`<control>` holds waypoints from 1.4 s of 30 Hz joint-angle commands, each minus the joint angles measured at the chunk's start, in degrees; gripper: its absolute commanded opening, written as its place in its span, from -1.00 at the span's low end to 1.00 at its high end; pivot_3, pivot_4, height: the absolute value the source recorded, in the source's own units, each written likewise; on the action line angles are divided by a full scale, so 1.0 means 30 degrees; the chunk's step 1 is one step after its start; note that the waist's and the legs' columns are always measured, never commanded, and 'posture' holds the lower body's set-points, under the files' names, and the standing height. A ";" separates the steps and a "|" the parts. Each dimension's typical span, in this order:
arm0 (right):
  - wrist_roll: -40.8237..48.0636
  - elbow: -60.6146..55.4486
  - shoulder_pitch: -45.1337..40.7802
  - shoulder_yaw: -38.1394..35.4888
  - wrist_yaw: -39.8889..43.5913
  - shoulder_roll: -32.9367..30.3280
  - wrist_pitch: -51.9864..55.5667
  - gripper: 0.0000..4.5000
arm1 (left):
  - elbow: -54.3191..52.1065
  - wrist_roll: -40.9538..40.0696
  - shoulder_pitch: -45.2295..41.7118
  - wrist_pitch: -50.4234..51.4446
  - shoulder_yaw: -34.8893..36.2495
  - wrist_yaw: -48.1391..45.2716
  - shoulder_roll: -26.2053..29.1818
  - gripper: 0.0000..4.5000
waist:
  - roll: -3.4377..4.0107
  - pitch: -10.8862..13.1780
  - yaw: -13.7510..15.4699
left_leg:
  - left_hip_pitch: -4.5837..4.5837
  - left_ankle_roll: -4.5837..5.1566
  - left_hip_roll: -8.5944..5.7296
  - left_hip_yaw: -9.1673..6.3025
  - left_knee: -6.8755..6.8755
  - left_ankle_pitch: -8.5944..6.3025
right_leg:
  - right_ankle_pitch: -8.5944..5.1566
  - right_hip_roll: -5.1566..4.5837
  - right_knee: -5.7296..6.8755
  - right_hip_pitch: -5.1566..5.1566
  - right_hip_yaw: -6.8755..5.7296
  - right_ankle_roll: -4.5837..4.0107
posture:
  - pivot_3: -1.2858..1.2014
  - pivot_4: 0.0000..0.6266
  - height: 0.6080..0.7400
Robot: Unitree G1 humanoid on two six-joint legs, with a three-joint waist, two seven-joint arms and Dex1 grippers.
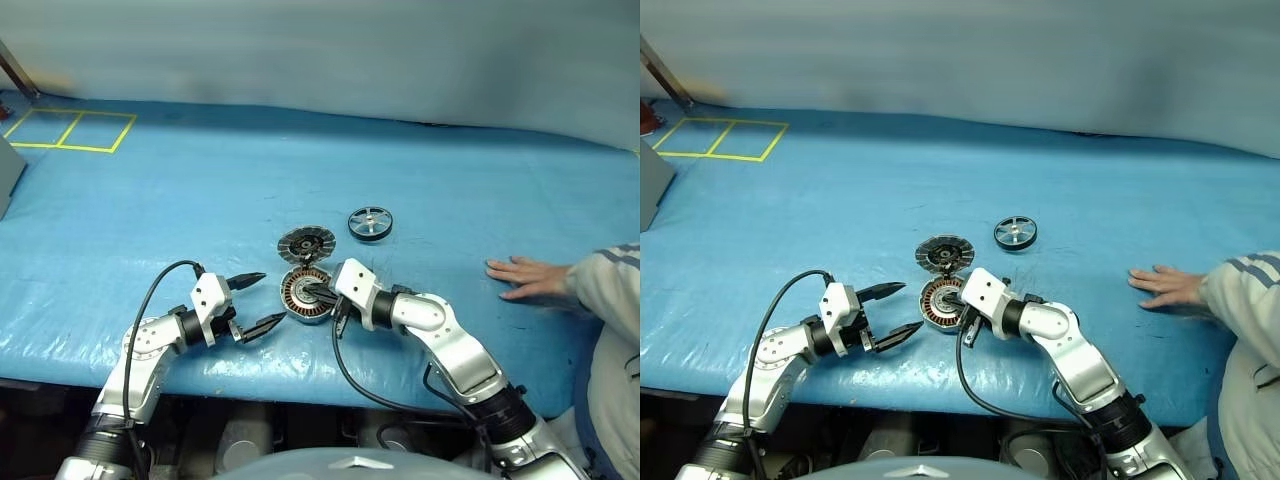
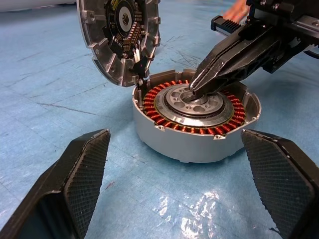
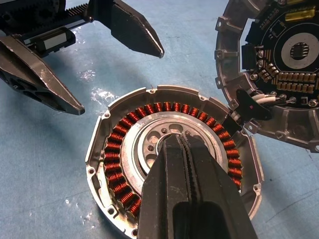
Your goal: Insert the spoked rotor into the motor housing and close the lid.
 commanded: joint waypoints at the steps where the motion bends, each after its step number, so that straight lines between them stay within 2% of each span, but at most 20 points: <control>1: -0.0486 -0.0128 0.0045 0.0477 0.0086 -0.0229 -0.0165 -0.99 | -0.0105 -0.0019 -0.0025 -0.0447 0.0305 -0.0146 0.0092 1.00 | 0.0000 0.0000 0.0002 | 0.0002 0.0000 0.0000 0.0000 0.0000 0.0000 | 0.0000 0.0000 0.0001 0.0002 0.0000 0.0000 | 0.03 -0.52 1.00; 10: -0.1183 -0.0569 -0.0082 0.1035 0.0217 -0.0517 -0.0315 -0.99 | 0.0052 -0.0033 -0.0011 -0.0528 0.0246 -0.0210 0.0089 1.00 | -0.0001 -0.0001 0.0003 | 0.0002 -0.0002 0.0001 -0.0002 -0.0001 0.0001 | -0.0001 0.0000 -0.0001 0.0001 0.0000 0.0000 | 0.03 -0.52 1.00; 24: -0.0646 -0.1438 -0.0747 -0.0162 -0.0091 -0.0022 -0.0408 -0.99 | 0.0258 0.0048 -0.0212 -0.0580 0.0234 -0.0341 0.0061 1.00 | 0.0000 0.0000 0.0001 | -0.0005 -0.0002 0.0001 -0.0001 0.0000 0.0001 | 0.0000 0.0001 0.0000 -0.0003 -0.0002 0.0000 | 0.03 -0.52 1.00; 42: -0.1076 0.0710 -0.0791 0.0176 -0.0233 0.0584 -0.0834 -0.99 | 0.0170 0.0038 -0.0061 -0.0594 0.0357 -0.0288 0.0091 1.00 | -0.0001 0.0000 -0.0003 | -0.0004 -0.0004 0.0000 0.0001 0.0001 0.0004 | 0.0000 0.0004 0.0004 0.0003 -0.0003 -0.0001 | 0.03 -0.52 1.00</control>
